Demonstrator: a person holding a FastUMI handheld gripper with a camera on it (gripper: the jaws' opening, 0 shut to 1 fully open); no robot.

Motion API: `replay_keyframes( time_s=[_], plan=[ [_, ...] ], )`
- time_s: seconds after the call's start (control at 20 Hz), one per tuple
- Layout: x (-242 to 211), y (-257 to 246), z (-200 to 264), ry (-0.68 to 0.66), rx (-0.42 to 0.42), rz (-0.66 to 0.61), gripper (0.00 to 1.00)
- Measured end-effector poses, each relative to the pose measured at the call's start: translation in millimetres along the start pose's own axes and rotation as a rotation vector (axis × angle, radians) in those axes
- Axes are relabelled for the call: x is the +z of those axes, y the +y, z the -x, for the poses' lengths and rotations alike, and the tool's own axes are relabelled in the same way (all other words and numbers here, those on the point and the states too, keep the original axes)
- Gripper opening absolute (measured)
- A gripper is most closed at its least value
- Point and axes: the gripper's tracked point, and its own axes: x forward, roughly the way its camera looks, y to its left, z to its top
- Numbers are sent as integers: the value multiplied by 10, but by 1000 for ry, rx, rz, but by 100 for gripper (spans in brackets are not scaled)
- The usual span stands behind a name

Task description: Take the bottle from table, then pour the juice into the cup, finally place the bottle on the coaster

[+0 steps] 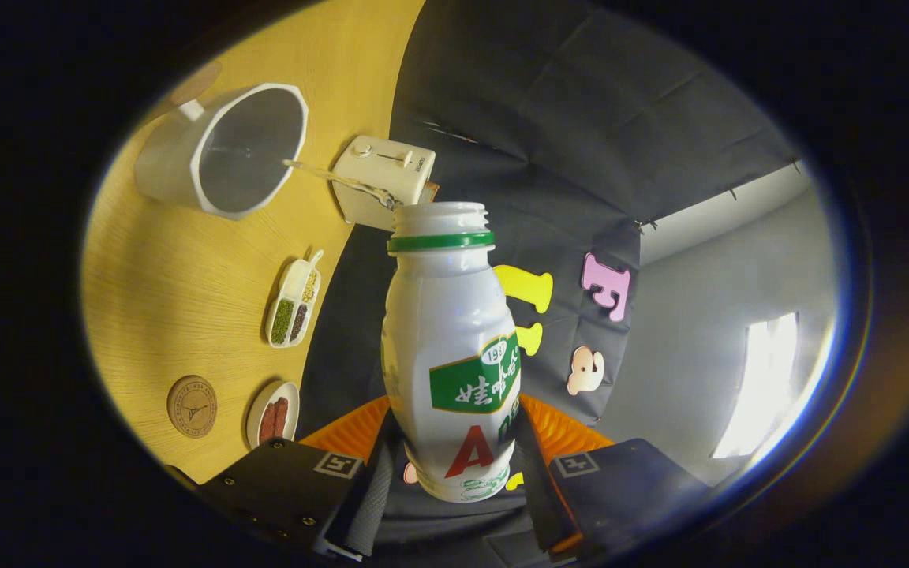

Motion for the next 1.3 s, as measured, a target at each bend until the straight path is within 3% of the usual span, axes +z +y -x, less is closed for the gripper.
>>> replay_keyframes(
  time_s=[1.3],
  plan=[
    [186, -6, 30, -50, -109, 151, 73]
  ],
)
